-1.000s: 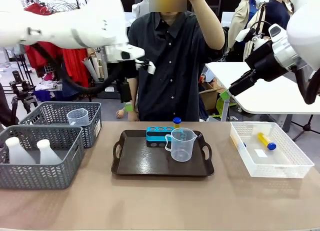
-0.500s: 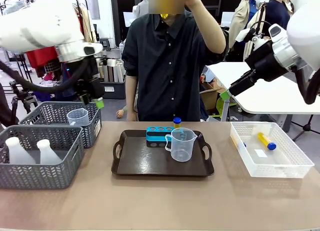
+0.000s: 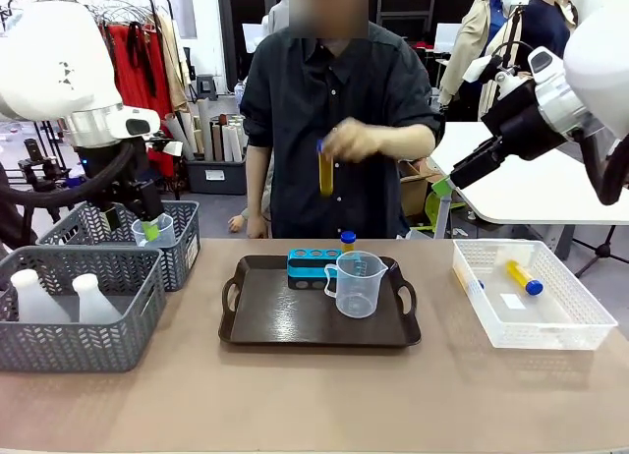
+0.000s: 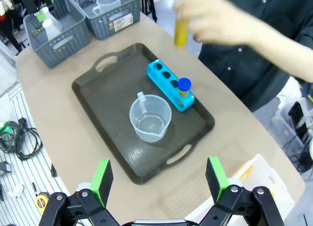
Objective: Prepare the laboratory tools.
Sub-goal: Pick up one Small flask and place it on the Handle tray.
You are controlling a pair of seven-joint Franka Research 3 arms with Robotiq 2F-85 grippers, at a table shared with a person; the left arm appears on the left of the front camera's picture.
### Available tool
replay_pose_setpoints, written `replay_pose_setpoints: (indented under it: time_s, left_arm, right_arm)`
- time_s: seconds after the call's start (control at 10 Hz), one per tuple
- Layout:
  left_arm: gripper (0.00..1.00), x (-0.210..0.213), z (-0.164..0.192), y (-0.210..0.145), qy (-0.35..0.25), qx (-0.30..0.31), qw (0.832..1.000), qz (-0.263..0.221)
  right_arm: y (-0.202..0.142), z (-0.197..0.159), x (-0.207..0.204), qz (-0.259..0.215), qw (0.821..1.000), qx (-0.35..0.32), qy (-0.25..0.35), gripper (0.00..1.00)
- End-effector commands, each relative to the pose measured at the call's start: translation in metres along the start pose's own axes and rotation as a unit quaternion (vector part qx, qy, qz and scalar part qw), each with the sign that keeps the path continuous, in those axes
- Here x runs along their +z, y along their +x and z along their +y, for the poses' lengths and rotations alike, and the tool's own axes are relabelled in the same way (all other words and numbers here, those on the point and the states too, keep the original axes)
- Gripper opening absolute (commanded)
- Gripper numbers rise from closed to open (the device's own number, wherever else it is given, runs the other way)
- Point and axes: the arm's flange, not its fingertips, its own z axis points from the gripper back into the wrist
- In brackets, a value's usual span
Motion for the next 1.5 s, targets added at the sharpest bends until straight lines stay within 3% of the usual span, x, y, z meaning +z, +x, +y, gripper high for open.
replay_pose_setpoints:
  time_s: [0.0,0.5,1.0,1.4]
  left_arm:
    - [1.0,-0.001,0.005,-0.001,-0.01,0.01,1.0,0.006]
    - [1.0,-0.003,0.004,-0.001,-0.003,0.005,1.0,0.005]
    - [1.0,-0.023,0.092,-0.024,-0.005,0.167,0.986,0.018]
    - [1.0,-0.057,0.076,-0.024,-0.003,0.239,0.971,0.024]
  right_arm:
    - [0.001,0.0,0.001,-0.005,1.0,-0.004,0.007,1.0]
    - [0.001,0.0,0.001,-0.005,1.0,-0.004,0.007,1.0]
    - [0.001,0.0,0.001,-0.005,1.0,-0.004,0.007,1.0]
    - [0.001,0.0,0.001,-0.005,1.0,-0.004,0.007,1.0]
